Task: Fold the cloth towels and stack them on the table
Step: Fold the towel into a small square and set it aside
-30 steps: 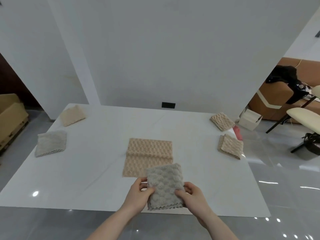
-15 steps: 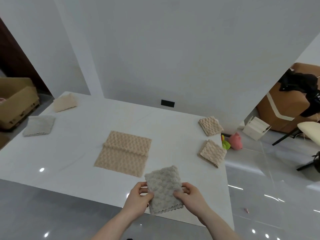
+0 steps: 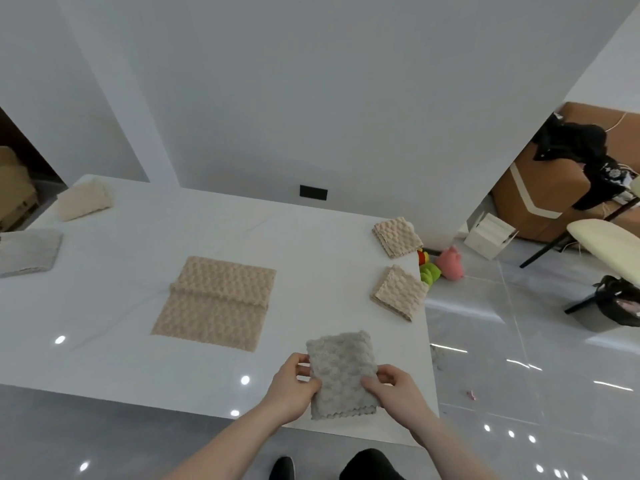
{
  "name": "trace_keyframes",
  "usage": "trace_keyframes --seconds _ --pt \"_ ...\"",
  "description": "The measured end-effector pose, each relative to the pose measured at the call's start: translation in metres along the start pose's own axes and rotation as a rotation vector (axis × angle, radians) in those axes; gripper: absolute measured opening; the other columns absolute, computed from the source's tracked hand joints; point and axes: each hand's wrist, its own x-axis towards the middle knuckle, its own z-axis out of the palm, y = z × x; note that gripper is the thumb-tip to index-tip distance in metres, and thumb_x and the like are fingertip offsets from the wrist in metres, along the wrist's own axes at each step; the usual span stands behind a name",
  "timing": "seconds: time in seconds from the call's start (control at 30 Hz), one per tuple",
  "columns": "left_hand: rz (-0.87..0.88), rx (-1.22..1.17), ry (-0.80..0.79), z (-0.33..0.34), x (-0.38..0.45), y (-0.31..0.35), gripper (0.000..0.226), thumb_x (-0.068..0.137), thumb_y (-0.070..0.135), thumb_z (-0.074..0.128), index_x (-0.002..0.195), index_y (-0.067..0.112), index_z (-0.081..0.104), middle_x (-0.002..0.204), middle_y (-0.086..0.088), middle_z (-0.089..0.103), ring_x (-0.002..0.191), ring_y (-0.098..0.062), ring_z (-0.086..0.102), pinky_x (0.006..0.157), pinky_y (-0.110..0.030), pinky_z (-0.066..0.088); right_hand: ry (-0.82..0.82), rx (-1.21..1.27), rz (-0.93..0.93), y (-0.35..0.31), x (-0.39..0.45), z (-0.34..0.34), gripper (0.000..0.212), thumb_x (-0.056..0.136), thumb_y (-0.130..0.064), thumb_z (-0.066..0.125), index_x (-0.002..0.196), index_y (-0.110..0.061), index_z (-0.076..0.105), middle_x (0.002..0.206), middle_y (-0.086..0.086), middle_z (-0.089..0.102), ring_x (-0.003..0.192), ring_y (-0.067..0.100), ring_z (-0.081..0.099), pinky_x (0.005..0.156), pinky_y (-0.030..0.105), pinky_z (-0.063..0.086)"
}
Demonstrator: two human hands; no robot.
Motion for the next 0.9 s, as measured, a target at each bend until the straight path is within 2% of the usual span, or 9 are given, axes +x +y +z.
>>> trace_keyframes --seconds 0.17,0.43,0.6,0.73,0.9 --pt "-0.013 0.05 -0.015 0.028 0.017 0.003 0.03 0.092 0.025 0.067 0.118 0.03 0.055 0.113 0.007 0.067 0.096 -0.011 0.069 0.073 -0.02 0.054 -0.034 -0.063 0.033 0.012 0.02 -0.025 0.019 0.083 -0.03 0.076 0.1 -0.023 0.073 0.098 -0.003 0.078 0.09 0.012 0.075 0.087 0.037 0.061" --pt "-0.144 0.06 0.016 0.098 0.042 0.002 0.03 0.091 0.019 0.068 0.117 0.023 0.055 0.108 0.003 0.067 0.091 -0.01 0.068 0.063 -0.013 0.047 -0.15 -0.233 0.041 0.022 0.07 -0.088 0.019 0.086 -0.029 0.075 0.104 -0.023 0.069 0.1 -0.004 0.075 0.087 0.011 0.073 0.073 0.025 0.056" --pt "-0.235 0.001 0.072 0.147 0.056 0.002 0.034 0.088 0.017 0.069 0.119 0.021 0.056 0.105 0.0 0.068 0.09 -0.014 0.068 0.064 -0.02 0.051 -0.253 -0.368 0.014 0.036 0.105 -0.122 0.017 0.09 -0.029 0.073 0.103 -0.023 0.066 0.1 -0.002 0.073 0.089 0.013 0.071 0.076 0.031 0.056" --pt "-0.265 -0.042 0.111 0.188 0.06 0.001 0.038 0.086 0.02 0.07 0.12 0.022 0.052 0.104 0.0 0.066 0.094 -0.015 0.067 0.08 -0.026 0.058 -0.331 -0.489 0.002 0.042 0.129 -0.143 0.021 0.091 -0.034 0.069 0.108 -0.025 0.063 0.102 -0.004 0.07 0.09 0.015 0.07 0.076 0.035 0.057" --pt "-0.268 -0.065 0.139 0.228 0.059 0.003 0.049 0.089 0.028 0.069 0.131 0.021 0.043 0.111 0.008 0.059 0.097 -0.002 0.058 0.07 -0.012 0.045 -0.42 -0.638 -0.04 0.045 0.148 -0.159 0.031 0.096 -0.03 0.061 0.125 -0.022 0.053 0.108 -0.006 0.061 0.079 0.015 0.062 0.062 0.028 0.048"
